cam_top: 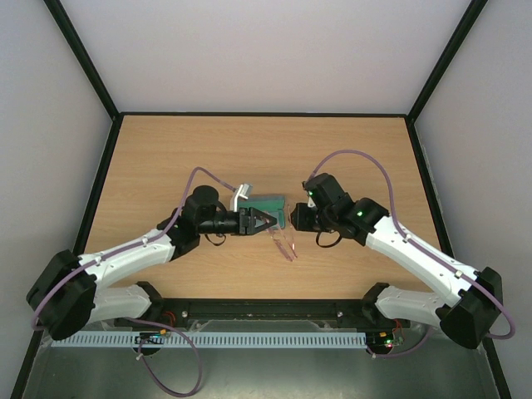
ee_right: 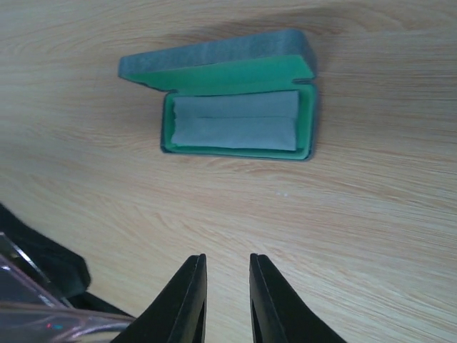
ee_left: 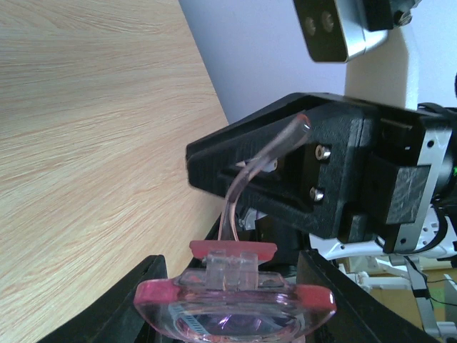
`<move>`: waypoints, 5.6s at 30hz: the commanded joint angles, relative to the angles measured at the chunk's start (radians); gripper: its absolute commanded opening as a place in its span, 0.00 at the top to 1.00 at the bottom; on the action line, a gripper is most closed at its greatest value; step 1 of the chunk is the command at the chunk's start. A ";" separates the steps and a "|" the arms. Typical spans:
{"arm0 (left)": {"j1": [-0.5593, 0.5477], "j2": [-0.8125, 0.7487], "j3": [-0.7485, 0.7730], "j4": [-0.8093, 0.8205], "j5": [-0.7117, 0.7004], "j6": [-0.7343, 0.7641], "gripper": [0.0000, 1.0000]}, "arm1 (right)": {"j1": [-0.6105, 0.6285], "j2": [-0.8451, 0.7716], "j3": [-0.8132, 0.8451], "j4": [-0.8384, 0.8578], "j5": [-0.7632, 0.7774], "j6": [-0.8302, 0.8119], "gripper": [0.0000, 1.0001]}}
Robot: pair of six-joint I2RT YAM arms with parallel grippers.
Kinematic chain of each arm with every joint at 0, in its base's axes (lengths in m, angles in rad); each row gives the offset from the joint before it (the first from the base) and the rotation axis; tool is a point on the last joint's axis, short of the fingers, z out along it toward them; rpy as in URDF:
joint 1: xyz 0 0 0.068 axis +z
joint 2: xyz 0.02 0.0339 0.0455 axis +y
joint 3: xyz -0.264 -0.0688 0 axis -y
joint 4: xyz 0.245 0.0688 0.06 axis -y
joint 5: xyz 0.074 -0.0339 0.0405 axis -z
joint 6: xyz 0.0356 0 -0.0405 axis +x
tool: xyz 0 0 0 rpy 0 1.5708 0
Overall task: Organize the sunglasses
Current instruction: Fold the sunglasses, then adjust the sunglasses case at the center of the board.
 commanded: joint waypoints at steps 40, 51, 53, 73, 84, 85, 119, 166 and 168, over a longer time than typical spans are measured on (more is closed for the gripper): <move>-0.031 -0.107 -0.054 0.270 0.333 -0.127 0.52 | 0.044 -0.416 -0.104 0.100 -0.540 -0.064 0.61; -0.044 -0.126 -0.113 0.500 0.394 -0.284 0.51 | 0.043 -0.453 -0.222 0.321 -0.779 0.030 0.57; -0.047 -0.117 -0.124 0.538 0.397 -0.306 0.51 | 0.043 -0.444 -0.232 0.344 -0.808 0.040 0.57; -0.081 -0.058 -0.124 0.609 0.378 -0.326 0.51 | 0.043 -0.371 -0.245 0.354 -0.814 0.023 0.59; -0.085 -0.029 -0.125 0.628 0.376 -0.333 0.50 | 0.043 -0.349 -0.248 0.369 -0.824 0.021 0.67; -0.085 -0.026 -0.124 0.632 0.376 -0.334 0.50 | 0.044 -0.347 -0.248 0.371 -0.826 0.022 0.68; 0.345 -0.022 0.062 0.047 0.257 -0.049 0.14 | 0.043 -0.274 -0.188 0.146 -0.547 -0.061 0.94; 0.275 0.505 -0.069 0.103 -0.074 0.016 0.35 | -0.030 -0.008 -0.078 -0.049 -0.033 -0.069 0.95; 0.256 0.496 -0.083 0.114 -0.081 0.001 0.35 | -0.052 0.043 -0.053 -0.040 -0.046 -0.075 0.95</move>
